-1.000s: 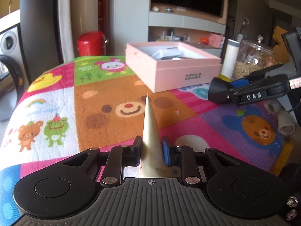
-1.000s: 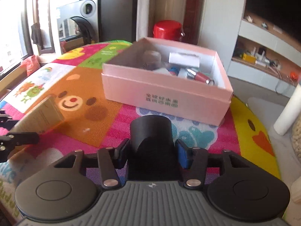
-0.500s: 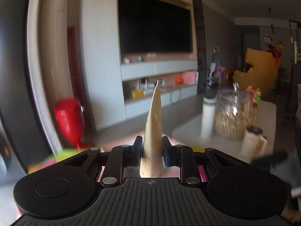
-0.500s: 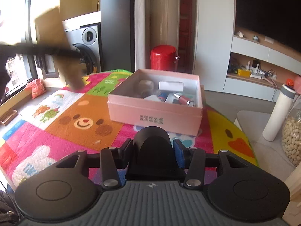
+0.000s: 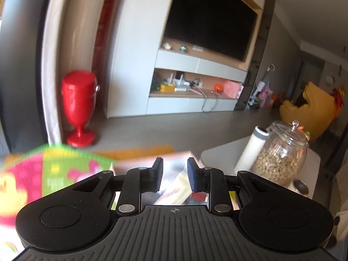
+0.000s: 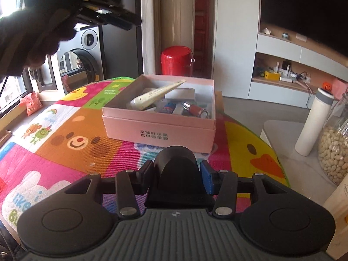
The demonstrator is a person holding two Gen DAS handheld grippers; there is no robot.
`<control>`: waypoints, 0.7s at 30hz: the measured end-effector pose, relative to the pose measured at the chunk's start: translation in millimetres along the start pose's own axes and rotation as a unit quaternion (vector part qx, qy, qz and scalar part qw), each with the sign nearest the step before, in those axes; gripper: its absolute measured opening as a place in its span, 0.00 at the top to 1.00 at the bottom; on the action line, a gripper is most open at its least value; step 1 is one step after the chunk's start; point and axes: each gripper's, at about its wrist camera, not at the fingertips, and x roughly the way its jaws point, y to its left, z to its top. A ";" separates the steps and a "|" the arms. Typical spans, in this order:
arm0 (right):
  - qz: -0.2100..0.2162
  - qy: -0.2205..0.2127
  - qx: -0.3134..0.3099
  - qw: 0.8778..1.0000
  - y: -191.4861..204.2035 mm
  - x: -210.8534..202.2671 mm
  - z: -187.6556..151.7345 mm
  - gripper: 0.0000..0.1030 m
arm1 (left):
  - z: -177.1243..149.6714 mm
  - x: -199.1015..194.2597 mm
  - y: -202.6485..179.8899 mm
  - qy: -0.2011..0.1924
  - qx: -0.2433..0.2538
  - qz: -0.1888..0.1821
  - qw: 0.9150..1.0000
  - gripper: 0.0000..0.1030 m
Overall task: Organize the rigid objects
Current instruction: 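Lower the tube and nozzle into the pink box and open both grippers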
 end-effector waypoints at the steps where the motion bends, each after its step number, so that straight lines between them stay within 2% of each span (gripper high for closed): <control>1: 0.000 0.004 0.001 1.000 -0.7 2.1 0.3 0.55 | -12.9 -4.9 8.0 0.003 -0.007 0.002 1.000 0.74; 4: -0.003 0.001 0.003 1.000 -1.8 4.2 7.6 0.55 | -49.0 -24.1 22.3 0.007 -0.012 0.004 1.000 0.74; 6: -0.003 -0.025 0.004 1.000 -2.9 -3.2 25.8 0.55 | -66.4 -39.3 26.4 -0.002 -0.007 0.012 1.000 0.74; 9: -0.006 -0.088 0.008 0.996 -4.8 -19.3 80.8 0.55 | -76.4 -52.9 22.5 -0.009 0.002 0.040 0.999 0.74; 11: -0.005 -0.131 0.008 0.991 -2.1 -24.2 126.2 0.55 | -78.6 -51.1 20.5 0.006 0.013 0.057 0.998 0.74; 13: -0.009 -0.156 0.005 0.988 2.1 -18.2 166.1 0.45 | -84.2 -47.0 20.2 0.026 0.028 0.080 0.996 0.74; 14: -0.015 -0.158 0.005 0.987 3.5 -12.0 181.2 0.28 | -89.4 -46.8 21.4 0.037 0.034 0.092 0.995 0.74; 15: -0.025 -0.157 0.012 0.987 3.8 -5.7 190.3 0.21 | -95.6 -47.2 23.1 0.047 0.039 0.101 0.993 0.74; 18: -0.042 -0.127 0.054 0.990 1.4 12.0 183.7 0.21 | -119.8 -56.4 31.2 0.064 0.041 0.121 0.990 0.74; 21: -0.027 -0.076 0.080 0.993 0.6 28.0 136.7 0.21 | -143.4 -61.1 37.3 0.078 0.039 0.146 0.986 0.74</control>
